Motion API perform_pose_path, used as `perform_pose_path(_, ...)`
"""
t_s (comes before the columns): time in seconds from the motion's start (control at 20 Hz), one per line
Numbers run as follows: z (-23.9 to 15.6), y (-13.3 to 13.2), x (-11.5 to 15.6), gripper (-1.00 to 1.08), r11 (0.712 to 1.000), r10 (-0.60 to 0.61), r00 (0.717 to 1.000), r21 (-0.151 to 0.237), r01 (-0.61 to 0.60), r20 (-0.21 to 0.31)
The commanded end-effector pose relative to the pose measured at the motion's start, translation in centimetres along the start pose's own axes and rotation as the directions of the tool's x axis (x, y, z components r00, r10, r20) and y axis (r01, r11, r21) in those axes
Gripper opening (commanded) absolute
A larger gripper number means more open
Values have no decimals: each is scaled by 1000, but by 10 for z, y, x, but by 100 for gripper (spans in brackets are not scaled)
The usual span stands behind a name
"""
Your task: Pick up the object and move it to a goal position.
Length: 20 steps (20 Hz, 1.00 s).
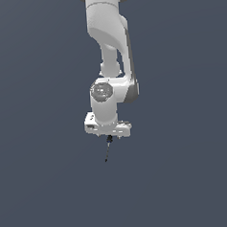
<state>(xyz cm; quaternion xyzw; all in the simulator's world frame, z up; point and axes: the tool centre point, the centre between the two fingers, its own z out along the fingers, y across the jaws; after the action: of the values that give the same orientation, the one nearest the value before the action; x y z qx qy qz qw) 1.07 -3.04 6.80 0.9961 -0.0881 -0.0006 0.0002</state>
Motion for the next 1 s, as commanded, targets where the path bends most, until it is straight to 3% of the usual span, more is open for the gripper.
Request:
perform_pose_path(0.0,3,0,0,100,1000,7,1000,1,-7,-1)
perform_pose_path(0.95,53,0,0,100,1000,7,1000,1,-7,-1)
